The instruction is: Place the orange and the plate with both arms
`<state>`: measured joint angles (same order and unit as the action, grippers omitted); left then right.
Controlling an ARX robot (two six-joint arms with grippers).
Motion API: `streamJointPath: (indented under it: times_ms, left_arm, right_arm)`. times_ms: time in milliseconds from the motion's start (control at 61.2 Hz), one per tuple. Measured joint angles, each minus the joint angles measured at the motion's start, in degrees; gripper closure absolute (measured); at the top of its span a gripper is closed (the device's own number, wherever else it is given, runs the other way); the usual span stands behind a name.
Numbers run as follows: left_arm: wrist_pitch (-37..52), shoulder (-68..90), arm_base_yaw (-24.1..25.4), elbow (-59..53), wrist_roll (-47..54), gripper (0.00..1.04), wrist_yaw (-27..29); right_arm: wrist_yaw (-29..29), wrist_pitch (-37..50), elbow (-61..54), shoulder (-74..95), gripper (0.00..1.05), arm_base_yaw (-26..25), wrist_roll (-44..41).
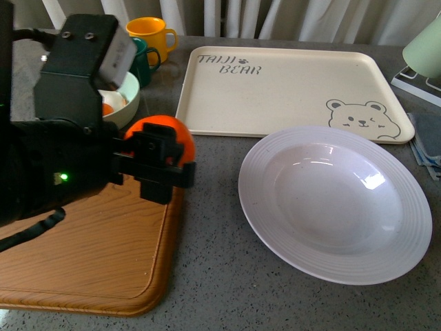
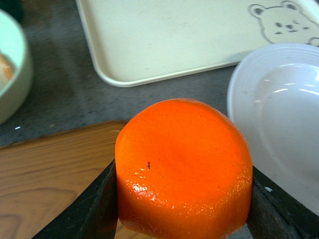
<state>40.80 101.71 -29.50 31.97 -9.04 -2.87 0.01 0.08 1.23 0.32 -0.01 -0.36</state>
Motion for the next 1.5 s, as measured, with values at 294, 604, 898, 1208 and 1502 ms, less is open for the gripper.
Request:
streamJointPath:
  times_ms: [294, 604, 898, 1208, 1502]
  left_arm:
    - [-0.8, 5.9, -9.0, 10.0, -0.3, 0.48, -2.3]
    - [-1.9, 14.2, -12.2, 17.1, -2.4, 0.48, -1.9]
    - [-2.7, 18.2, -13.4, 19.9, -4.5, 0.47, -1.4]
    - [-1.7, 16.8, -13.9, 18.1, -6.3, 0.10, -1.3]
    - [1.3, 4.3, -10.6, 8.8, -8.9, 0.09, 0.9]
  right_arm:
    - [0.0, 0.0, 0.0, 0.0, 0.09, 0.0, 0.0]
    - [0.0, 0.0, 0.0, 0.0, 0.09, 0.0, 0.0]
    - [0.0, 0.0, 0.0, 0.0, 0.09, 0.0, 0.0]
    - [0.0, 0.0, 0.0, 0.0, 0.09, 0.0, 0.0]
    - [0.0, 0.0, 0.0, 0.0, 0.09, 0.0, 0.0]
